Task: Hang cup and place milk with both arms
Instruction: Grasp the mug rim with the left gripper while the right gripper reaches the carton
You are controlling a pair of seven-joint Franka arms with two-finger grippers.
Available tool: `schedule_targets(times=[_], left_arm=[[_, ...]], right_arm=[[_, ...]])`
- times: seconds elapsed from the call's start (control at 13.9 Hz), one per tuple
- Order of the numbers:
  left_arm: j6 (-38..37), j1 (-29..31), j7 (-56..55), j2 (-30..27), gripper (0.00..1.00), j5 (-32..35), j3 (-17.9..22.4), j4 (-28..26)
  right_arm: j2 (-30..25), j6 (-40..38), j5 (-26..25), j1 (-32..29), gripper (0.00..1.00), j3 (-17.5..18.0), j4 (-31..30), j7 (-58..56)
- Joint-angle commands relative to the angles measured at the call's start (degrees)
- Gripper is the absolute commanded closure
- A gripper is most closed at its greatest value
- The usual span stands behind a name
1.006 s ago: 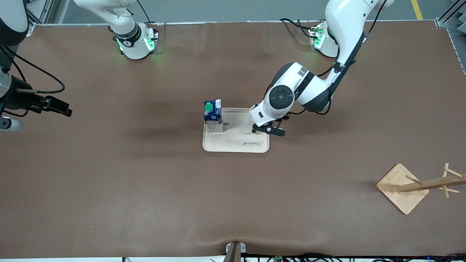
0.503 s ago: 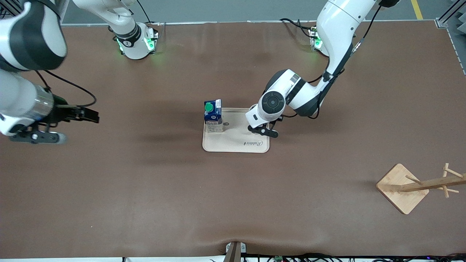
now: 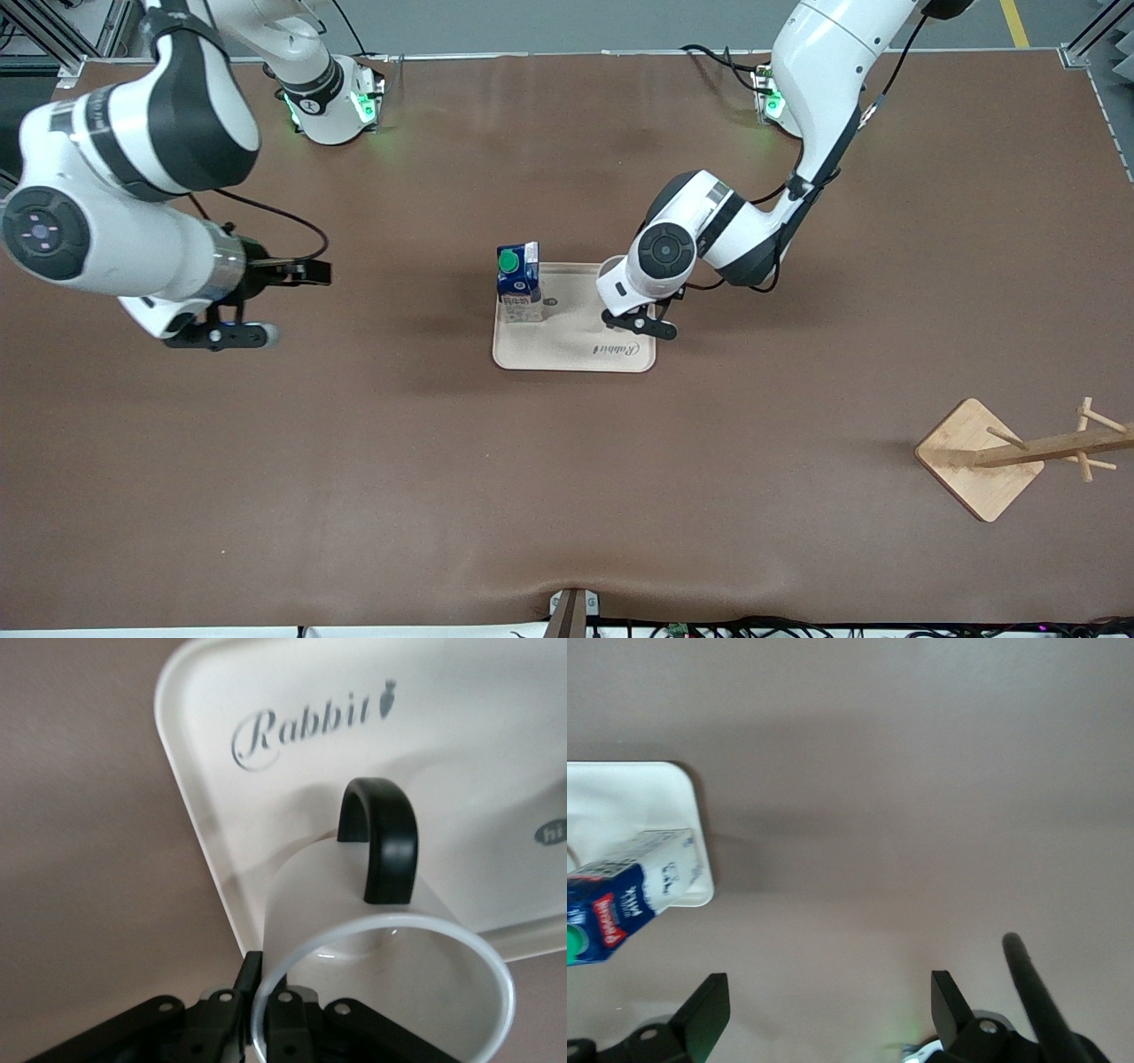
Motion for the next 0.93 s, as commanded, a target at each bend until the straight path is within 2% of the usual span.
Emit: schedule_targets(times=[0.0, 0.22, 0.29, 0.57, 0.86], left_arm=[[-3.4, 2.9, 0.3, -5.0, 1.0, 1.2, 0.2, 1.6], [-13.9, 9.8, 1.4, -9.3, 1.0, 0.2, 0.0, 7.4], [-15.3, 12.4, 2.2, -11.0, 1.0, 0.3, 0.0, 8.2], [-15.7, 22.4, 5.7, -16.0, 1.0, 0.9, 0.0, 8.6], [-15.6, 30.7, 13.3, -16.5, 1.0, 1.3, 0.1, 11.7]], right_arm=[[-1.3, 1.0, 1.4, 3.9, 0.0, -0.4, -1.4, 4.0], [-1.1, 5.4, 2.8, 7.8, 0.0, -0.4, -1.8, 8.1], [-0.8, 6.6, 2.9, 9.4, 0.0, -0.4, -1.8, 10.1], [-0.5, 13.9, 2.9, 16.7, 0.0, -0.4, -5.3, 19.3], [0.5, 22.8, 2.9, 22.4, 0.0, -0.4, -9.7, 23.9]])
